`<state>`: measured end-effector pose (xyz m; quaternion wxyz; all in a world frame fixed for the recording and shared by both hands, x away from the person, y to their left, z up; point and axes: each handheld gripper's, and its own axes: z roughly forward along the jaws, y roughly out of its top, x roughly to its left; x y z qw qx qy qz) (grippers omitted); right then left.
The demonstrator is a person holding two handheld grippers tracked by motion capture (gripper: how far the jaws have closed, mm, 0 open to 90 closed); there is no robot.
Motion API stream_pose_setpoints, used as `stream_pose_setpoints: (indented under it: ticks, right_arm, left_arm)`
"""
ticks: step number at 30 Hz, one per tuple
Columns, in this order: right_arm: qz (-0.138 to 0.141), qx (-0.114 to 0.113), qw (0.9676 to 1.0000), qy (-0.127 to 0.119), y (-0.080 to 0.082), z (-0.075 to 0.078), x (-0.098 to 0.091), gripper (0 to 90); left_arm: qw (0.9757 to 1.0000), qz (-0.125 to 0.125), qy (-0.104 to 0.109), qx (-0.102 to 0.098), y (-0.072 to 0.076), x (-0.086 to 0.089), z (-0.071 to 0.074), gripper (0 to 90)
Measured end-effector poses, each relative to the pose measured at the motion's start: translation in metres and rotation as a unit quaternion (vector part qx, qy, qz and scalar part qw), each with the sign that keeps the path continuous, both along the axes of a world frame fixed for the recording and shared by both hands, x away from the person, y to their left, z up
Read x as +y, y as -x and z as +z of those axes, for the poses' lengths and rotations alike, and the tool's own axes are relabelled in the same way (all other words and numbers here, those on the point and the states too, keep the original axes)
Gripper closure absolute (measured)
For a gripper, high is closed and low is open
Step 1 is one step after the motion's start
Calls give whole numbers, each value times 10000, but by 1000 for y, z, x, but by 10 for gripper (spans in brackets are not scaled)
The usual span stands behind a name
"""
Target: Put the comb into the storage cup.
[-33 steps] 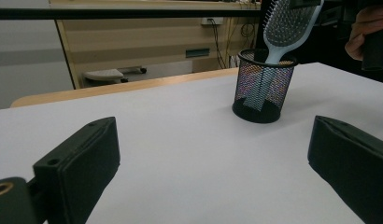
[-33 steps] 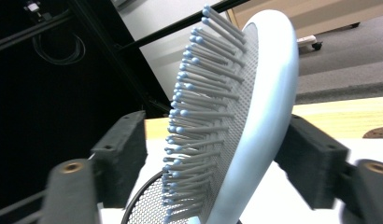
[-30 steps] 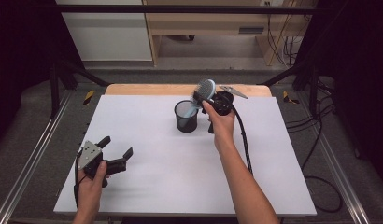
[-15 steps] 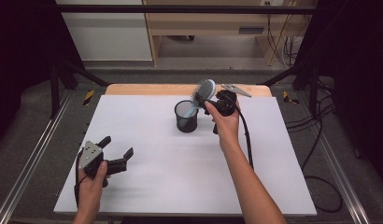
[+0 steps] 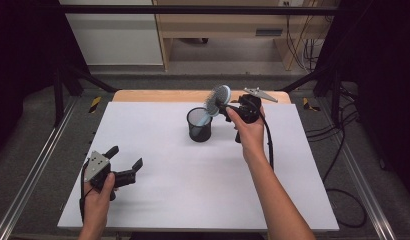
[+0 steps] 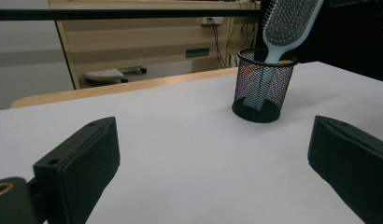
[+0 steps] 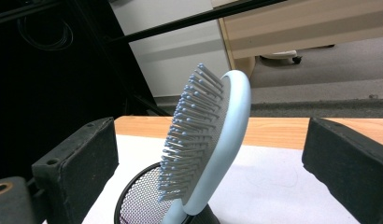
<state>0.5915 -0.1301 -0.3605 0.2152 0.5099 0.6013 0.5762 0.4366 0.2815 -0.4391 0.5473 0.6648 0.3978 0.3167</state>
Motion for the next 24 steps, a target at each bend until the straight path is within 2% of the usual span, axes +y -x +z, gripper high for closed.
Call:
stream_pose_setpoints:
  ticks: [3,10,24]
  right_arm:
    - [3,-8,10000,-3,1,1,-1,38]
    - [101,-128,9997,187,7,6,-4,44]
    - [141,-297,9988,372,18,16,-13,45]
  left_arm:
    - [10000,3,2,-2,0,0,0,24]
    - [10000,8,15,-8,0,1,0,23]
    - [10000,25,34,-19,0,2,0,23]
